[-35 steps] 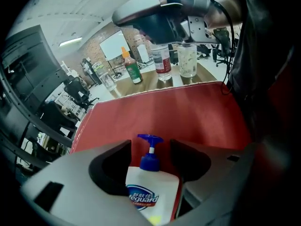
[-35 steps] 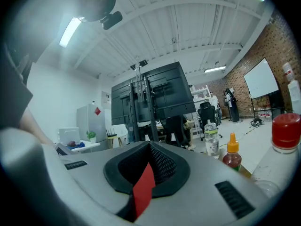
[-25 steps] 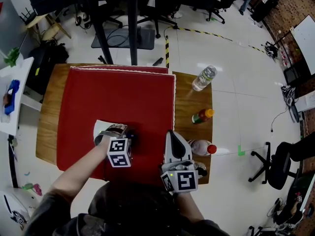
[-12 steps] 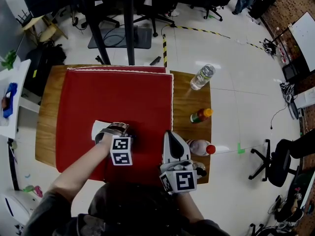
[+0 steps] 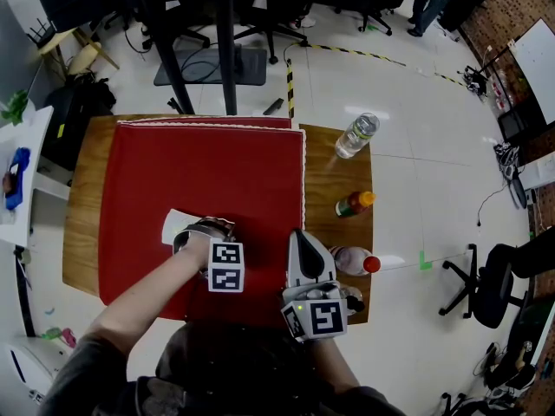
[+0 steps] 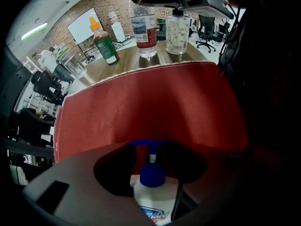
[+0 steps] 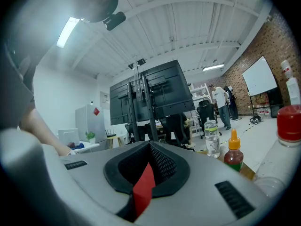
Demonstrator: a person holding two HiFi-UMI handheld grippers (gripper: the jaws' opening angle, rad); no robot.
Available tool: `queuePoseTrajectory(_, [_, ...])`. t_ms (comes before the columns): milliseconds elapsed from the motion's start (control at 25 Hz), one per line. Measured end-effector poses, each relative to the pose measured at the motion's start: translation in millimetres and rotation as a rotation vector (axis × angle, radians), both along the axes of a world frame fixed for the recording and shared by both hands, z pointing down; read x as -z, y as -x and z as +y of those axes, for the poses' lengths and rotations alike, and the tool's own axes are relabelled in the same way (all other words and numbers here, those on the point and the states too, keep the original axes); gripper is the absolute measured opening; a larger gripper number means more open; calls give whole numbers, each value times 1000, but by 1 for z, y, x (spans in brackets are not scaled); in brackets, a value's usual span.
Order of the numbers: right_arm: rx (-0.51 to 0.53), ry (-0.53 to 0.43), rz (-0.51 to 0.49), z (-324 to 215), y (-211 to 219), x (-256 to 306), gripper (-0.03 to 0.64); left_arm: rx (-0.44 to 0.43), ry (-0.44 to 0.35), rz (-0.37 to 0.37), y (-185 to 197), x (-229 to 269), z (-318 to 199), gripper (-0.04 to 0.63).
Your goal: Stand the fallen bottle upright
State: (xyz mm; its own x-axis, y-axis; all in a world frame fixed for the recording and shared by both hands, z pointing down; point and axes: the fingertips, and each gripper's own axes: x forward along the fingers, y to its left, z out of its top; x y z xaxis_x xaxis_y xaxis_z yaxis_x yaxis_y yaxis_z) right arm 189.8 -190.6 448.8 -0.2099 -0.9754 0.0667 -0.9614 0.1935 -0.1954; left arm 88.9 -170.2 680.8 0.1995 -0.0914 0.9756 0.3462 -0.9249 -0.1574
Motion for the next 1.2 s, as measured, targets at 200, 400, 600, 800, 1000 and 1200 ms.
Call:
queuePoseTrajectory(200, [-20, 0, -22, 0, -6, -2, 12, -26, -5, -23, 1, -1, 3, 223])
queuePoseTrajectory(400, [-36, -18, -23, -2, -10, -1, 13, -59, -71, -24, 4, -2, 2, 200])
queuePoseTrajectory(600, [-34, -13, -25, -2, -12, -1, 13, -47, -162, 9, 4, 4, -9, 132])
queuePoseTrajectory(800, [-17, -7, -13, -2, -7, -1, 14, -16, -164, 30, 6, 11, -13, 131])
queuePoseTrajectory(1000, [-10, -19, -6, -2, -6, 2, 14, 27, -173, 62, 7, 23, -16, 130])
queuePoseTrajectory(1200, [-4, -23, -3, 0, -2, 5, 14, 71, -216, 94, 14, 42, -26, 130])
